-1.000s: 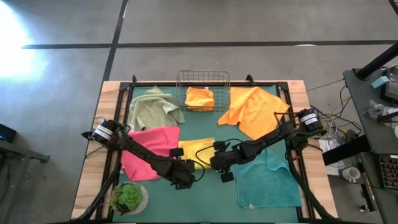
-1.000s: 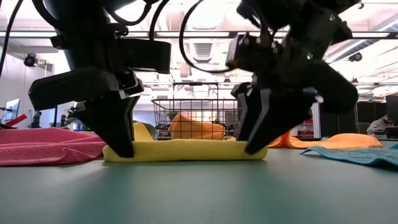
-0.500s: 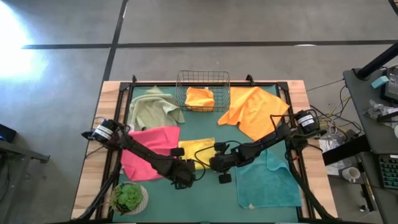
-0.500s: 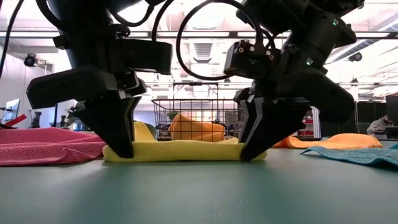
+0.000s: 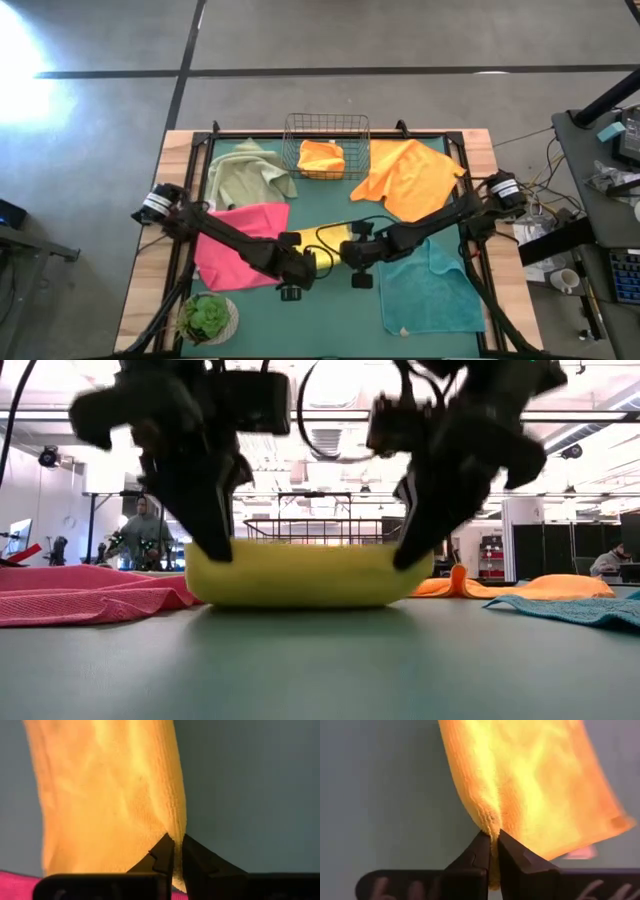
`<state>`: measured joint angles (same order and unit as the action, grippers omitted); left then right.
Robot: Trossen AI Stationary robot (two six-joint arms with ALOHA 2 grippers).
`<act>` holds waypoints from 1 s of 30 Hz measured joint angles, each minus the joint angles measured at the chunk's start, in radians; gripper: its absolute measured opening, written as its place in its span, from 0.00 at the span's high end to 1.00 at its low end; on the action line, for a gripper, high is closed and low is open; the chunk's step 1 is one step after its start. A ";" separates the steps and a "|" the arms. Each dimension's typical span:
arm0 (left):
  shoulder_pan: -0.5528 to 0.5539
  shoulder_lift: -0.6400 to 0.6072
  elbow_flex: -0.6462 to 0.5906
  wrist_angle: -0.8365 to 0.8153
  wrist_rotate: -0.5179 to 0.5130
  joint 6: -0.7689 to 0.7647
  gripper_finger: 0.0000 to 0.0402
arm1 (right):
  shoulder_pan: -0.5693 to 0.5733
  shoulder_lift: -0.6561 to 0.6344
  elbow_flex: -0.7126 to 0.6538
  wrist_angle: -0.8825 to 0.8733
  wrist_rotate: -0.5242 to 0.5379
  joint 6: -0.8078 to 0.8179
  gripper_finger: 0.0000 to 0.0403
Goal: Fold microfiber towels
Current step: Put the yellow microfiber towel into the wire basket
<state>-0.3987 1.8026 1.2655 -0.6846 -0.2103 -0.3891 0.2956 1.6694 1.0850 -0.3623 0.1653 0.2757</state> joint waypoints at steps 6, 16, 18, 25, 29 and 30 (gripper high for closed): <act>0.026 -0.091 0.000 -0.050 0.020 0.075 0.97 | -0.001 -0.016 0.149 -0.143 0.003 0.005 0.98; 0.100 -0.300 0.004 -0.108 -0.002 0.199 0.97 | -0.002 -0.014 0.362 -0.323 0.183 0.005 0.98; 0.115 -0.341 0.004 -0.123 -0.006 0.225 0.97 | -0.002 -0.014 0.398 -0.341 0.226 0.005 0.98; 0.173 -0.463 0.009 -0.136 -0.062 0.335 0.97 | -0.022 -0.017 0.493 -0.391 0.395 0.005 0.98; 0.221 -0.498 0.015 -0.141 -0.115 0.393 0.97 | -0.055 -0.019 0.532 -0.404 0.445 0.002 0.98; 0.235 -0.503 0.019 -0.137 -0.122 0.409 0.97 | -0.066 -0.020 0.542 -0.405 0.451 -0.004 0.98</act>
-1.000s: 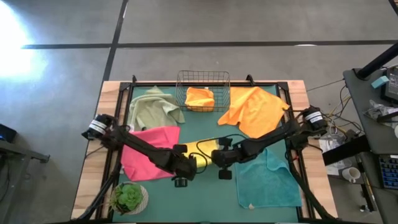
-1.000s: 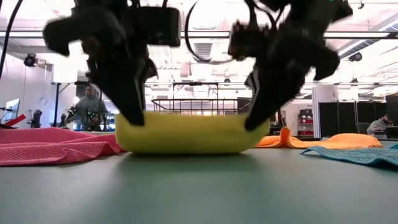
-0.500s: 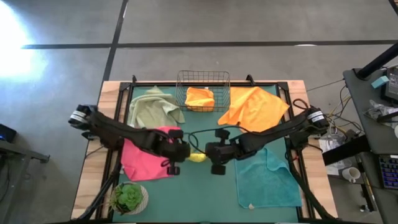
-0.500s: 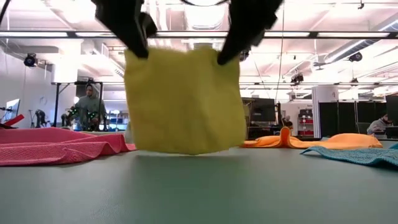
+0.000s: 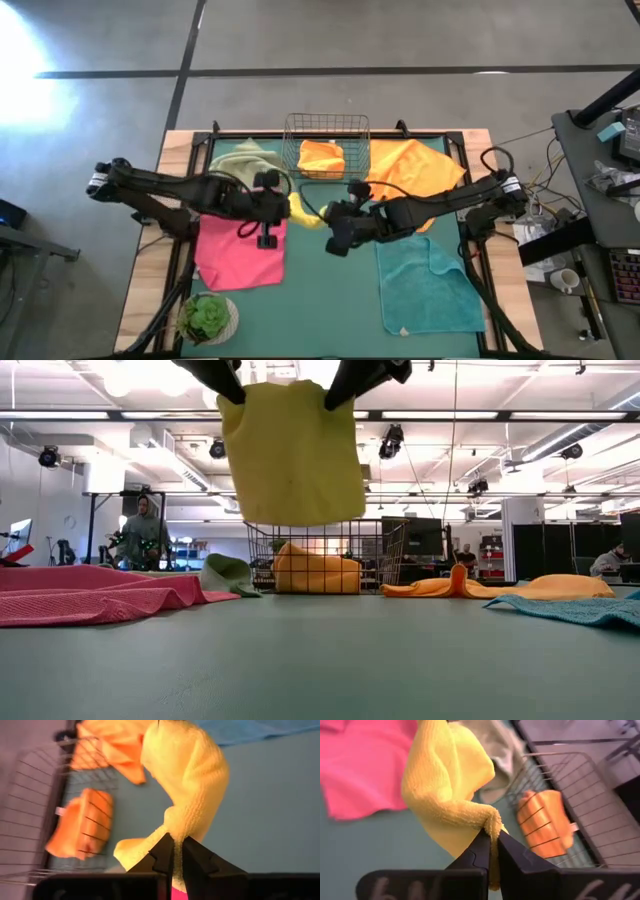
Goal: Fold microfiber towels
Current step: Put the yellow microfiber towel into the wire basket
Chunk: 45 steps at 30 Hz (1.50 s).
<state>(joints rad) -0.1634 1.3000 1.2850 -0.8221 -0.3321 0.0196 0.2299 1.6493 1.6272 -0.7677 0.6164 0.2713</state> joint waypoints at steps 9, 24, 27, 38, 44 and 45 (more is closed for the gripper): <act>0.124 -0.005 0.066 0.061 -0.135 0.211 0.97 | -0.116 -0.004 0.124 -0.006 0.039 -0.112 0.98; 0.490 0.102 0.066 0.310 -0.087 0.390 0.97 | -0.466 0.014 0.122 0.084 0.003 -0.352 0.98; 0.555 0.171 0.066 0.352 -0.066 0.390 0.97 | -0.549 0.048 0.118 0.111 -0.077 -0.361 0.98; 0.695 0.433 0.172 0.370 -0.061 0.463 0.97 | -0.772 0.191 0.117 0.158 -0.283 -0.382 0.98; 0.736 0.513 0.235 0.364 -0.061 0.516 0.97 | -0.825 0.231 0.117 0.183 -0.350 -0.423 0.98; 0.741 0.518 0.238 0.360 -0.061 0.517 0.97 | -0.832 0.234 0.117 0.179 -0.370 -0.429 0.98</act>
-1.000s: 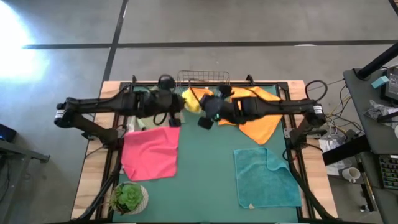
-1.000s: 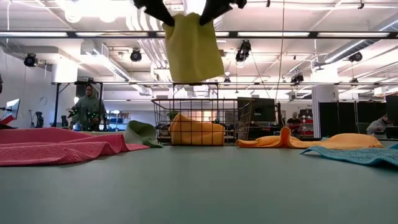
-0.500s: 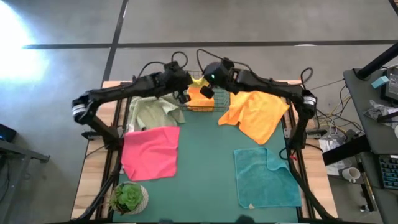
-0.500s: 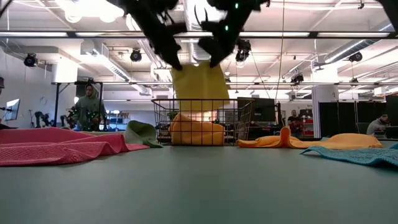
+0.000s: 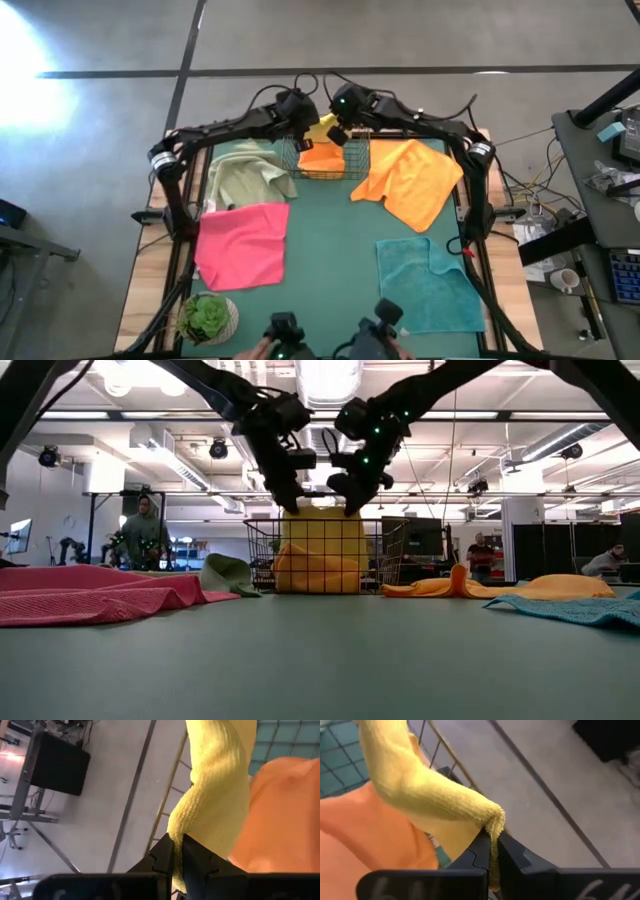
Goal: Fold microfiber towels
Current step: Put the yellow microfiber towel into the wire basket
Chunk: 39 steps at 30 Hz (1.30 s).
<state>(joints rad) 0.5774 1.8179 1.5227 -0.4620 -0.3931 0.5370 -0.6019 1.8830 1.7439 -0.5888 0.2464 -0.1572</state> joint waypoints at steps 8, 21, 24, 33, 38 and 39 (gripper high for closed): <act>0.019 0.008 0.001 -0.111 0.078 -0.004 0.97 | -0.022 0.015 0.000 -0.044 -0.179 -0.050 0.98; 0.016 0.002 0.010 -0.303 0.386 -0.068 0.97 | -0.023 0.015 0.000 -0.246 -0.411 -0.018 0.98; 0.011 0.002 0.010 -0.316 0.399 -0.068 0.96 | -0.023 0.015 0.000 -0.253 -0.443 -0.010 0.98; -0.021 -0.002 0.010 -0.318 0.399 -0.091 0.77 | -0.023 0.015 -0.001 -0.277 -0.516 -0.029 0.83; -0.037 -0.019 0.010 -0.325 0.399 -0.139 0.65 | -0.023 0.010 0.000 -0.286 -0.517 -0.039 0.70; -0.040 -0.029 0.010 -0.333 0.399 -0.139 0.63 | -0.025 0.006 0.007 -0.308 -0.517 -0.039 0.68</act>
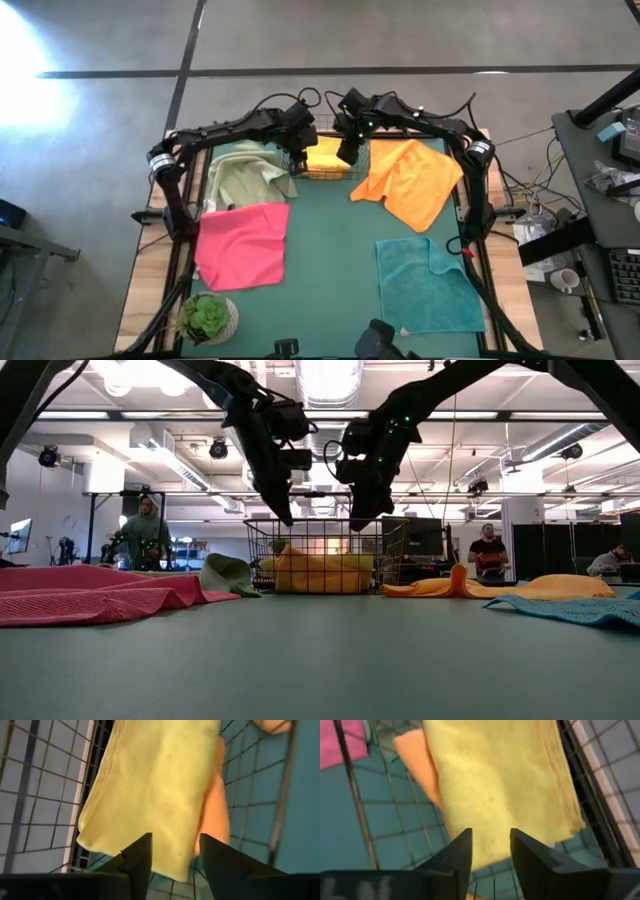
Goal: Fold microfiber towels
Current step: Put the yellow microfiber towel into the wire basket, then fold the pink microfiber towel
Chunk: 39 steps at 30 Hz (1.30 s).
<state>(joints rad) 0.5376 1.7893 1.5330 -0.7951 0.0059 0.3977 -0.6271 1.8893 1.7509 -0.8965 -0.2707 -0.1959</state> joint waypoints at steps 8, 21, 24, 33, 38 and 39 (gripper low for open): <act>-0.004 -0.083 0.044 -0.105 -0.006 -0.088 0.59 | -0.002 -0.072 0.047 -0.103 -0.002 -0.033 0.59; -0.121 -0.233 -0.127 -0.187 0.001 -0.258 0.59 | 0.035 -0.202 0.012 -0.122 -0.133 0.001 0.63; -0.171 -0.235 -0.182 -0.182 0.001 -0.287 0.59 | 0.069 -0.206 -0.009 -0.123 -0.130 0.046 0.64; -0.299 -0.227 -0.368 -0.156 0.001 -0.393 0.59 | 0.190 -0.223 -0.084 -0.126 -0.122 0.120 0.68; -0.348 -0.227 -0.461 -0.060 0.001 -0.456 0.59 | 0.236 -0.247 -0.104 -0.126 -0.121 0.156 0.72; -0.356 -0.226 -0.480 -0.041 0.000 -0.469 0.59 | 0.244 -0.254 -0.110 -0.125 -0.121 0.160 0.73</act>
<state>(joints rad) 0.1817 1.5636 1.0534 -0.8360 0.0063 -0.0716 -0.3835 1.6356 1.6409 -1.0213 -0.3920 -0.0356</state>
